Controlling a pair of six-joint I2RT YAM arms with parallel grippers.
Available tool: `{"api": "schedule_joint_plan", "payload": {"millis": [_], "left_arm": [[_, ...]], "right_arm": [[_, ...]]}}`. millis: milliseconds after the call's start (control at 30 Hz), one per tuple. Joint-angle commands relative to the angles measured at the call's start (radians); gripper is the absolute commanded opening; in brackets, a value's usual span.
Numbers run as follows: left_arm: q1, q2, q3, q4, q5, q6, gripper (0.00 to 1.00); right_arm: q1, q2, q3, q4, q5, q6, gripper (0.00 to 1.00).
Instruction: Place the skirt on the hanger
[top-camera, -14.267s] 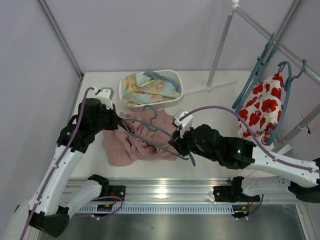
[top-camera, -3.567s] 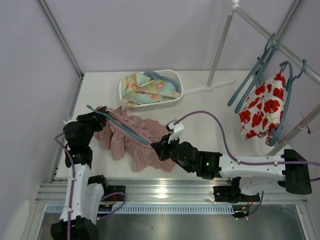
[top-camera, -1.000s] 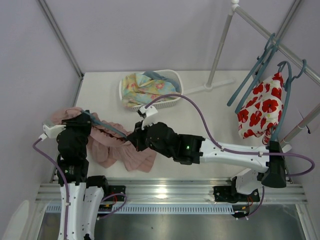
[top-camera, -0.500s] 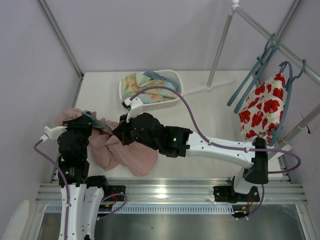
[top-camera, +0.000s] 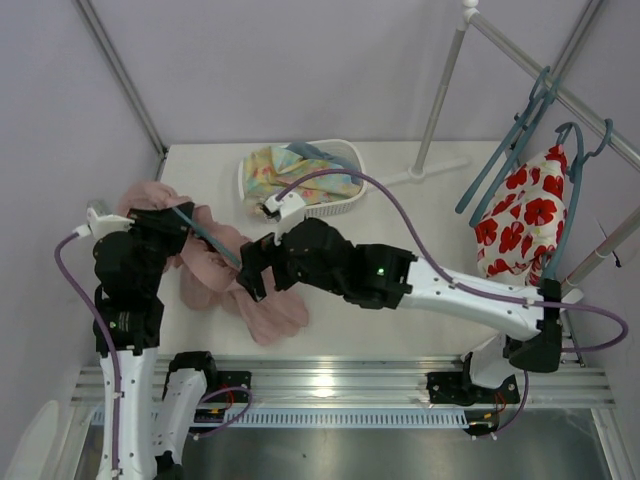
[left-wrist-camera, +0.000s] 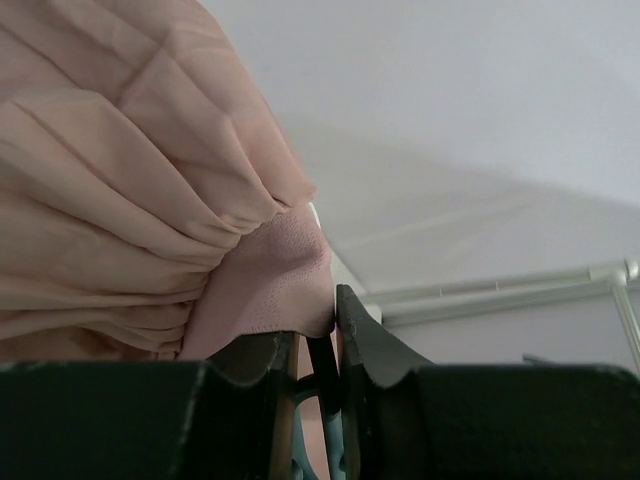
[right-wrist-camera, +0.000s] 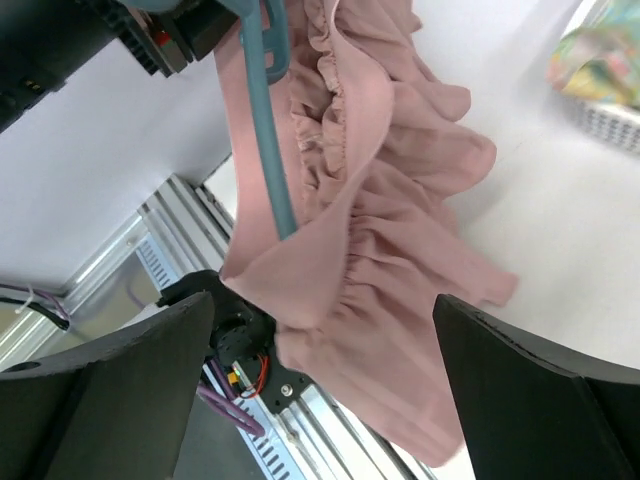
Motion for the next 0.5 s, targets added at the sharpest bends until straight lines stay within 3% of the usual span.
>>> {"api": "schedule_joint_plan", "payload": {"millis": [0,267,467], "left_arm": [[-0.006,0.037,0.143,-0.025,0.19,0.129,0.0],[-0.006,0.102,0.29,-0.185,0.324,0.22,0.0],[-0.006,0.059,0.259,-0.205,0.327,0.222,0.0]], "right_arm": [[-0.006,-0.152,0.065,-0.083,0.044,-0.064,0.99],[-0.078,-0.314,-0.052,-0.002,0.03,-0.129,0.95],[-0.118,-0.239,-0.053,0.147,-0.088,-0.179,0.87]]}}
